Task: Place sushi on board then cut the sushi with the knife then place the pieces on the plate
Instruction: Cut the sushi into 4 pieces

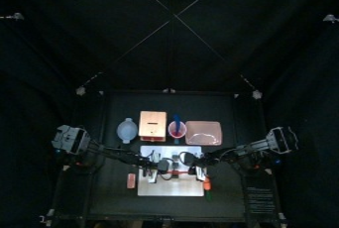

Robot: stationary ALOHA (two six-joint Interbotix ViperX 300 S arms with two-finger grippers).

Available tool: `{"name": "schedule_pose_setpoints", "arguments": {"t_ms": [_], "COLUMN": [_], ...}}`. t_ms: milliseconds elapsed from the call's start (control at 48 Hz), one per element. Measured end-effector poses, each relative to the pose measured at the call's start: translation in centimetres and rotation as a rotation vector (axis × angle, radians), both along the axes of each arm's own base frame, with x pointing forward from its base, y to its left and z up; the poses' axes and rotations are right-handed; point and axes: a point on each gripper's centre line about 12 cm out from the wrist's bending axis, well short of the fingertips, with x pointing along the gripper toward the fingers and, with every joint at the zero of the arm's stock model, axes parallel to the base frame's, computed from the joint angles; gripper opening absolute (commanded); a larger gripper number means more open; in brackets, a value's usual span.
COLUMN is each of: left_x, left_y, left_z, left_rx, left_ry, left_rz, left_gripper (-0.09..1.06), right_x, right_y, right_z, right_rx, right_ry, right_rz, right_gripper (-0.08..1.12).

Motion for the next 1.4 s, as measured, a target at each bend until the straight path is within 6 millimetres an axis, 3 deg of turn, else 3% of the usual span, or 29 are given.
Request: {"name": "schedule_pose_setpoints", "arguments": {"t_ms": [396, 1396], "left_x": [0.13, 0.24], "left_y": [-0.03, -0.12], "left_z": [-0.83, -0.62], "left_rx": [-0.002, -0.007], "left_ry": [0.019, 0.014], "left_rz": [0.005, 0.006], "left_gripper": [0.44, 0.44], "right_x": [-0.13, -0.01], "right_y": [-0.03, 0.08], "right_z": [-0.47, -0.32], "right_rx": [-0.003, -0.001], "right_ry": [0.013, 0.008], "right_rz": [0.001, 0.001], "right_gripper": [0.33, 0.33]}}
